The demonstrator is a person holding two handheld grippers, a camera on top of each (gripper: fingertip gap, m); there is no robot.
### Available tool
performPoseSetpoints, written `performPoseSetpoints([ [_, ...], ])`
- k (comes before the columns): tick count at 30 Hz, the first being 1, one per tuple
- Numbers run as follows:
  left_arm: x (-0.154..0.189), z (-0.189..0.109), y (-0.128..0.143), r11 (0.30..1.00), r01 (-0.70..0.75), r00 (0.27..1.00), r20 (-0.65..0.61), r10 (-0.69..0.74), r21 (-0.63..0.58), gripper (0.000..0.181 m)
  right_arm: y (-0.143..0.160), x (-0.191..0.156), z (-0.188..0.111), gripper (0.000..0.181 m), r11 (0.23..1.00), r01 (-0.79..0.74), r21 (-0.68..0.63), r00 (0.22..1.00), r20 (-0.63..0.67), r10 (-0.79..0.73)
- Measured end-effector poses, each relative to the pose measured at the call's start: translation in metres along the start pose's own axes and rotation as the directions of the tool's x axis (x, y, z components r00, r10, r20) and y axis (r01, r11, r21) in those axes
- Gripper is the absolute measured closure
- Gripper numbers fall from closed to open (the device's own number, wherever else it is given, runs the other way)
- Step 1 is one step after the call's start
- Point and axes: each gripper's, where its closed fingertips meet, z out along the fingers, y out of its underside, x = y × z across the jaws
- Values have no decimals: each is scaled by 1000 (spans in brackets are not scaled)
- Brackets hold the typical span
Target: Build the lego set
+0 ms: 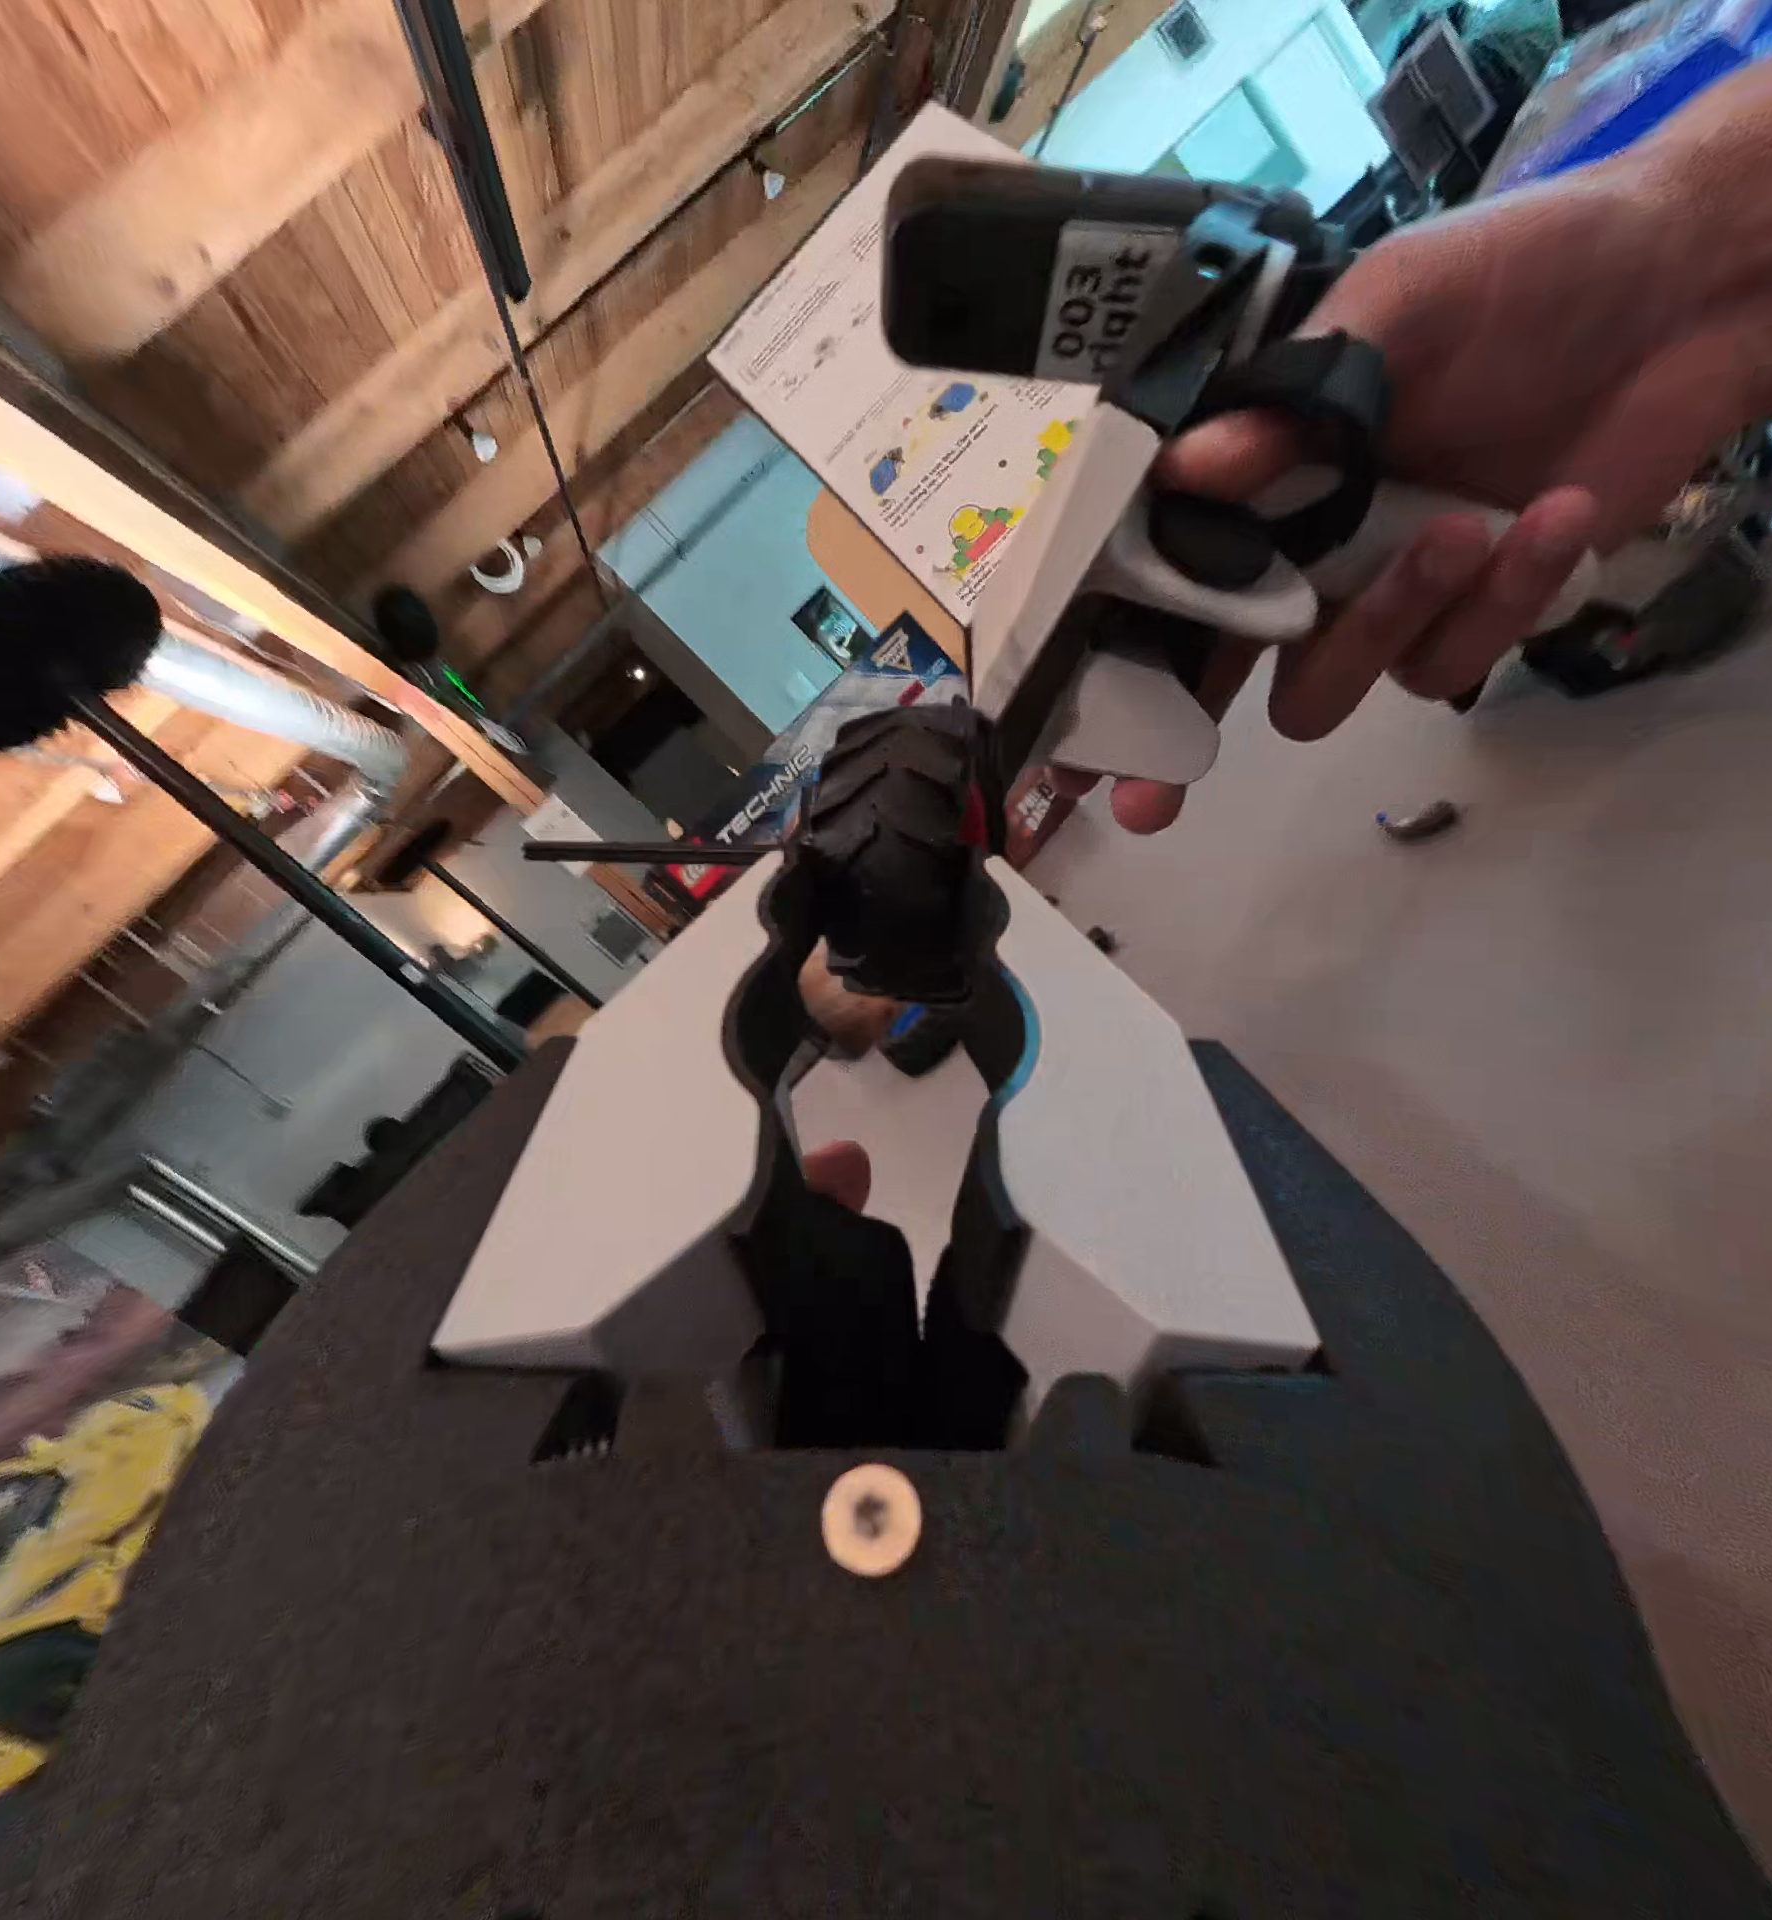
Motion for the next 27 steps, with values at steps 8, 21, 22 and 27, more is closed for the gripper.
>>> performPoseSetpoints([
  [8,30,-3,1,971,-236,967,-86,238,34,156,-1,-3,3,137,997,-55,46,995,90,51],
  [21,53,1,18,965,-256,961,-123,249,-50,156,16,15,19,178,998,-51,38,999,-12,52],
  [22,53,2,20,966,-254,962,-118,246,-55,156,15,16,19,178,997,-59,48,998,-11,59],
  [27,53,3,25,973,-219,971,-112,210,-76,156,12,20,19,178,995,-55,88,998,-24,57],
])
